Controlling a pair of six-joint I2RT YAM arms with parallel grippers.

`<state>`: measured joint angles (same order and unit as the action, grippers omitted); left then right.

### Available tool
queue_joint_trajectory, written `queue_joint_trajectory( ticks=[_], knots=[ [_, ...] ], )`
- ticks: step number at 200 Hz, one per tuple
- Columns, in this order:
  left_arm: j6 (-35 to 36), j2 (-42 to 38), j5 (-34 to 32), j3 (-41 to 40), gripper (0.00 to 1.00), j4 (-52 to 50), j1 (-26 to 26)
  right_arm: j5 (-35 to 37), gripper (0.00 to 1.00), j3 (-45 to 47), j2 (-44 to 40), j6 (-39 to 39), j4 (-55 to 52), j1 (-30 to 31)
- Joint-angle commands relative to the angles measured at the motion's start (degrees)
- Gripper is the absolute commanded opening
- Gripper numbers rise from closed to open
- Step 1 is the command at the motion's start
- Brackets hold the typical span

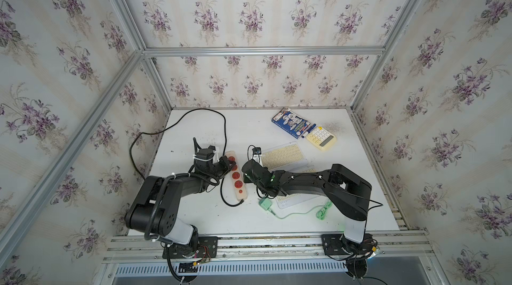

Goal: Unplug the wireless keyboard
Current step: Remove the plug from the socket, then place the plug at the center of the board.

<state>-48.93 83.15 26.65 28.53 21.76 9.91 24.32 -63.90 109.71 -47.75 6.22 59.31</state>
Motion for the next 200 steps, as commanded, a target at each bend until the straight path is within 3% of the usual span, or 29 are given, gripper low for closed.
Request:
queue_joint_trajectory(
  ticks=[1,35,85,126,163,182,200],
  knots=[
    [3.6,-5.7,-4.7,1.3,0.00,-12.9,0.0,-1.9,0.00,1.0,1.1,-4.9,5.1,-0.9],
    [4.4,-15.9,-7.7,0.4,0.01,-17.5,-0.1,-4.0,0.00,5.0,4.2,-12.8,14.2,-2.1],
    [5.6,-24.2,-10.1,0.1,0.03,-22.0,-0.1,-6.4,0.00,2.9,10.7,-21.7,17.9,-1.9],
    [6.4,-27.7,-11.6,1.1,0.05,-24.6,-0.1,-3.7,0.00,3.9,12.4,-27.6,21.1,1.1],
    [8.2,-30.1,-12.4,2.4,0.09,-27.0,-0.1,-4.0,0.00,2.6,14.5,-28.4,21.6,1.9],
    [11.1,-32.6,-14.8,3.6,0.12,-30.3,-0.1,-2.4,0.20,3.2,13.8,-27.1,21.1,1.9],
    [13.3,-36.9,-17.4,3.8,0.27,-32.8,-0.1,-0.3,0.37,2.7,10.4,-24.0,15.5,2.0]
  ],
)
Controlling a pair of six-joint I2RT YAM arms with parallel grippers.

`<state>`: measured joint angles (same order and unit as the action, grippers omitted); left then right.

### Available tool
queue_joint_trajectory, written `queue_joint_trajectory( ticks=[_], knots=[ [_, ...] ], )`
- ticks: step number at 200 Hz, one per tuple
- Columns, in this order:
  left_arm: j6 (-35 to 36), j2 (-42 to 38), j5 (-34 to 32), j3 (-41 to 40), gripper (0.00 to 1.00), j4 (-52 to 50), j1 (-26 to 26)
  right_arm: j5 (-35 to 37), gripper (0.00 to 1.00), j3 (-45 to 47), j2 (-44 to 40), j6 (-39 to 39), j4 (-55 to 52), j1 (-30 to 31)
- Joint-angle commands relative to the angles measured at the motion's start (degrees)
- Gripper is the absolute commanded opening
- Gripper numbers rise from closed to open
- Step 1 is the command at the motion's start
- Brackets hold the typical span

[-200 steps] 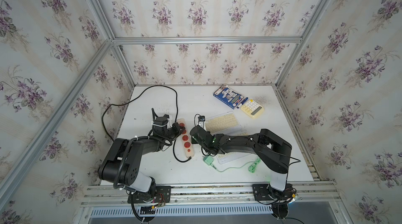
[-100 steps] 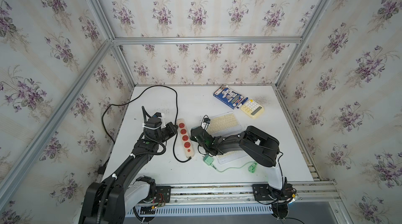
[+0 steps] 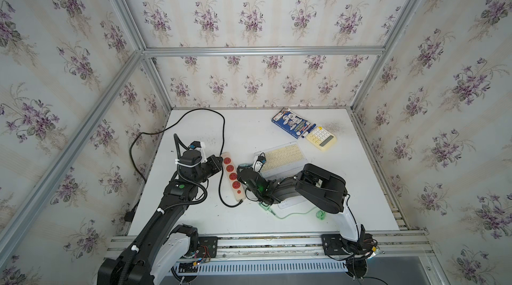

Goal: Unplug the wireless keyboard
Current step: Place the plug at the center of the board, then reset both arms

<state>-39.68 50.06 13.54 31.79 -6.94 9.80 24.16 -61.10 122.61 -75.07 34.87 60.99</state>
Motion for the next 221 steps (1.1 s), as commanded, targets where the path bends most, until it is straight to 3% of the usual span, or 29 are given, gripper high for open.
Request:
queue_joint_trajectory(
  ticks=[1,33,49,77,97,118,164,191,221],
  knots=[
    [4.2,-4.0,-4.5,0.5,0.28,-4.2,0.0,0.0,0.38,-0.2,-2.7,3.4,-13.5,0.3],
    [6.6,-10.6,-10.3,-1.3,0.59,-4.3,0.0,2.9,0.64,3.2,-10.3,6.5,-16.8,0.3],
    [7.8,-10.8,-12.1,-1.6,0.64,-4.0,0.0,2.4,0.73,4.3,-13.1,7.4,-18.1,0.3],
    [12.1,-9.5,-16.6,-0.1,0.71,-4.1,0.0,0.7,0.77,5.9,-16.8,9.6,-18.1,1.2],
    [14.9,-10.9,-22.6,0.7,0.88,-4.2,0.0,0.8,0.78,7.8,-21.4,12.1,-20.2,2.0],
    [17.7,-14.6,-29.6,-0.2,0.99,-3.0,0.0,0.8,0.80,9.2,-27.2,16.4,-23.8,2.0],
    [28.5,-20.3,-42.6,-11.2,1.00,10.9,0.0,0.6,0.83,7.1,-39.3,25.9,-37.0,-1.5],
    [30.8,-21.0,-48.2,-17.4,1.00,19.1,-0.4,-3.2,0.86,6.0,-44.7,32.7,-42.0,-10.2],
    [34.0,-19.3,-48.9,-23.6,1.00,30.1,-1.7,-2.2,0.88,9.3,-49.0,48.2,-41.1,-22.3]
  ],
)
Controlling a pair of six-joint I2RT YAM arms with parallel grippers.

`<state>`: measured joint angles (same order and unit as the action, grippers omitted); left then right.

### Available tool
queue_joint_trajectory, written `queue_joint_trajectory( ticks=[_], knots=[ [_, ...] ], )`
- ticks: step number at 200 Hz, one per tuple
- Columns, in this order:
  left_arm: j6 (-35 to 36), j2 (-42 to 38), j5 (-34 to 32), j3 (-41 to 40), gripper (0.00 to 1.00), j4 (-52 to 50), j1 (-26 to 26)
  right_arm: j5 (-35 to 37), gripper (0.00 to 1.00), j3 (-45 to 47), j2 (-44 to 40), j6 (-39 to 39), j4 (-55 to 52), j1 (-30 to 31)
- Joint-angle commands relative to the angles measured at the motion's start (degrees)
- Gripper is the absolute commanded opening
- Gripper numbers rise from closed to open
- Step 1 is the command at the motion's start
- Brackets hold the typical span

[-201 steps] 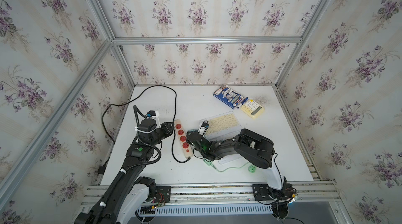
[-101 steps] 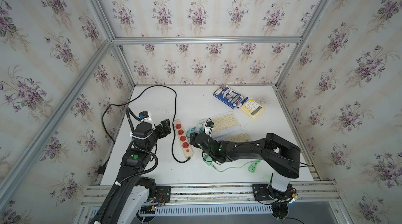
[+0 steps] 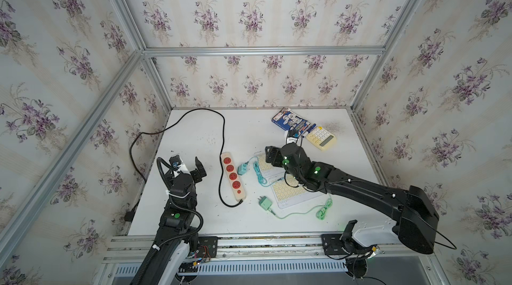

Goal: Unplug the wireless keyboard
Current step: Reset both arms

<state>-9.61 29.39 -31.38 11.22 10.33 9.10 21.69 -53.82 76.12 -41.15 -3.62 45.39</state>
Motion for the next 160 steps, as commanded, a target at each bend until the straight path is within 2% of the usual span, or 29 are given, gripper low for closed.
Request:
queue_joint_trajectory(
  ticks=[1,16,19,33,57,77,94,104,123,160],
  knots=[
    [3.9,1.5,-4.0,-3.2,1.00,13.1,-1.1,0.2,0.88,2.2,-2.7,14.7,-2.5,-7.1],
    [3.7,3.5,-0.6,-4.5,1.00,16.3,-3.2,0.0,0.88,5.4,-4.7,20.2,-1.7,-13.9],
    [3.7,4.1,0.0,-4.8,0.99,17.2,-3.6,0.1,0.88,6.0,-5.4,21.0,-1.6,-17.1],
    [3.3,7.3,2.0,-5.0,1.00,20.0,-5.0,2.6,0.88,9.9,-8.1,25.8,0.8,-23.0],
    [2.8,13.6,2.2,-4.7,1.00,24.4,-5.8,8.0,0.91,20.5,-12.5,36.5,14.6,-29.4],
    [2.8,18.7,3.2,-4.3,1.00,28.0,-6.2,8.1,0.93,27.0,-13.3,37.9,23.0,-32.2],
    [3.1,21.3,3.9,-3.1,1.00,28.1,-6.3,10.2,0.94,26.4,-9.9,39.3,23.4,-33.2],
    [3.2,22.2,4.6,-3.1,1.00,29.4,-6.5,10.1,0.94,27.9,-8.3,39.7,27.1,-33.7],
    [3.9,23.7,6.3,-3.1,1.00,31.6,-6.7,7.9,0.94,33.5,-4.4,41.5,40.7,-34.7],
    [5.4,27.7,10.5,-2.1,1.00,35.9,-6.7,4.0,0.94,33.0,1.9,45.5,47.0,-35.7]
  ],
)
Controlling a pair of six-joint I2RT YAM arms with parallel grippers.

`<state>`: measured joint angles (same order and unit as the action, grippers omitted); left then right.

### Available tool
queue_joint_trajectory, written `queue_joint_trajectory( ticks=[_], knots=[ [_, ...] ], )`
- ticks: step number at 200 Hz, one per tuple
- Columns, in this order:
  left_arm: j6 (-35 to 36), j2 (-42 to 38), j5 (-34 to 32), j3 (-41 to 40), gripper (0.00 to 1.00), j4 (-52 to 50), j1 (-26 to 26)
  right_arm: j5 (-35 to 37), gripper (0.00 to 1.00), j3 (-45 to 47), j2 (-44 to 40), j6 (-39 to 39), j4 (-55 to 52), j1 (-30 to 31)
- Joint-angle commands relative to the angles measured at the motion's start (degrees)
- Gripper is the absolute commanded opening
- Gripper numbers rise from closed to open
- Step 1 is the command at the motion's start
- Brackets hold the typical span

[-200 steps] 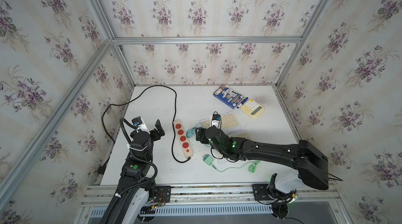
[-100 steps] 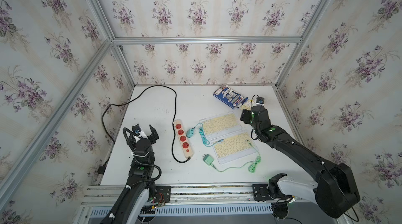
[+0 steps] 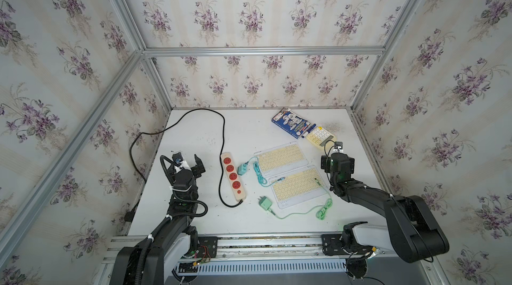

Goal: Unplug the wireless keyboard
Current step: Reset both arms

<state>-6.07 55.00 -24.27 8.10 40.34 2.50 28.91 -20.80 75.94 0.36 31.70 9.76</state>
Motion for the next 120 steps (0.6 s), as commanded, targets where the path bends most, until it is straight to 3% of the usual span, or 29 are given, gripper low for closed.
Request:
queue_joint_trajectory(
  ticks=[1,16,39,72,91,108,120],
  knots=[
    [2.0,2.3,3.4,1.1,1.00,6.1,-0.1,-3.3,0.94,0.0,2.2,4.1,11.9,0.0],
    [2.4,4.5,4.5,1.4,1.00,9.0,-0.1,-5.0,0.94,0.4,4.0,4.9,15.6,-0.2],
    [2.7,10.1,7.6,2.2,1.00,14.5,-0.5,-14.6,0.94,1.2,11.1,3.6,24.2,-3.5],
    [3.9,17.4,13.9,5.1,1.00,14.8,-1.6,-27.8,0.93,-0.9,12.7,1.8,21.1,-8.8],
    [5.6,21.4,19.1,5.1,1.00,20.0,-2.3,-27.8,0.98,-0.3,12.3,0.8,21.5,-9.3],
    [5.6,20.1,19.8,8.2,1.00,11.8,-2.4,-27.1,1.00,-0.5,12.3,0.9,21.4,-9.3],
    [5.9,21.1,19.4,7.6,1.00,14.7,-2.2,-27.2,1.00,-0.6,12.6,1.1,21.7,-9.2]
  ],
)
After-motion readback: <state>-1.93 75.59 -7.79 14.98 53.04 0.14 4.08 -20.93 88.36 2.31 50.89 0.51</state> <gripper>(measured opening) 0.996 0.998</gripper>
